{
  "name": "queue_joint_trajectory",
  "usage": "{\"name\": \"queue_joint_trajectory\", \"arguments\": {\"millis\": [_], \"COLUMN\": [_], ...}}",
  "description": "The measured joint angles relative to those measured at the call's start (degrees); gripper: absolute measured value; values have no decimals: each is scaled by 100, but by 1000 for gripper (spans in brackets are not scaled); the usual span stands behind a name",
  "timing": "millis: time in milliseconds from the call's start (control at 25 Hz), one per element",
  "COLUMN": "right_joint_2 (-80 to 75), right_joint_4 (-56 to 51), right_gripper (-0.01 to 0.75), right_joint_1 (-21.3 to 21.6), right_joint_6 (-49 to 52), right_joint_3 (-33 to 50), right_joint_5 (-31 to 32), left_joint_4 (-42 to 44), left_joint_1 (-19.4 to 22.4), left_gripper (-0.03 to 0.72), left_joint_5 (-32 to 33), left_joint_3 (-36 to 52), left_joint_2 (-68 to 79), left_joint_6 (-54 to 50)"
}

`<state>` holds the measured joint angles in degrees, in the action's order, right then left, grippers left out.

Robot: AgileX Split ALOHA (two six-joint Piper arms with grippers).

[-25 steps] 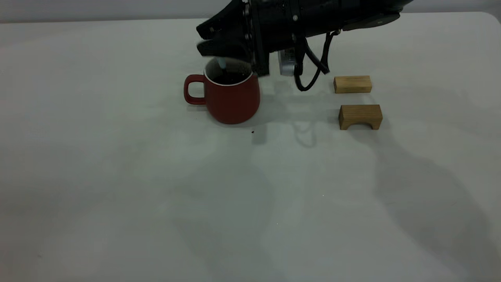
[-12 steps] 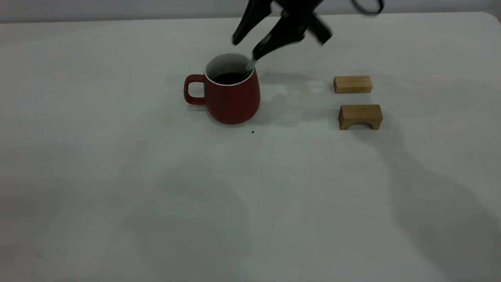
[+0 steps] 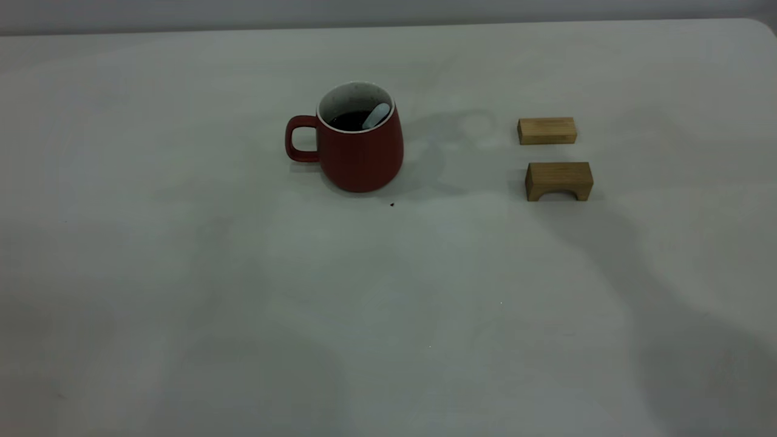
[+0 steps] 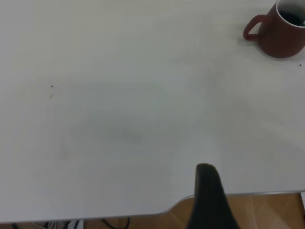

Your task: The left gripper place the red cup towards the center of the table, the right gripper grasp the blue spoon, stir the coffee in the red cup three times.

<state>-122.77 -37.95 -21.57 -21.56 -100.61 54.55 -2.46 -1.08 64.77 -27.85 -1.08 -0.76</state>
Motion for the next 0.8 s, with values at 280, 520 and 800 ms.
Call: {"name": "queue_joint_trajectory", "arguments": {"millis": [280,520,800], "right_joint_2": [1237,1789,2445], "right_joint_4": [1443,3119,4082], "right_gripper": [208,215,219], "right_joint_1": [297,1179,1514], "right_joint_6": [358,2225,1777], "right_joint_3": [0,74,120], "right_joint_5": [1255,1570,1626], "left_joint_4": [0,0,0], "left_joint_1": [0,0,0], "left_gripper": [554,554,554], "left_joint_5": [0,0,0], "left_joint_3": [0,0,0], "left_joint_2": [0,0,0], "left_joint_6": [0,0,0]}}
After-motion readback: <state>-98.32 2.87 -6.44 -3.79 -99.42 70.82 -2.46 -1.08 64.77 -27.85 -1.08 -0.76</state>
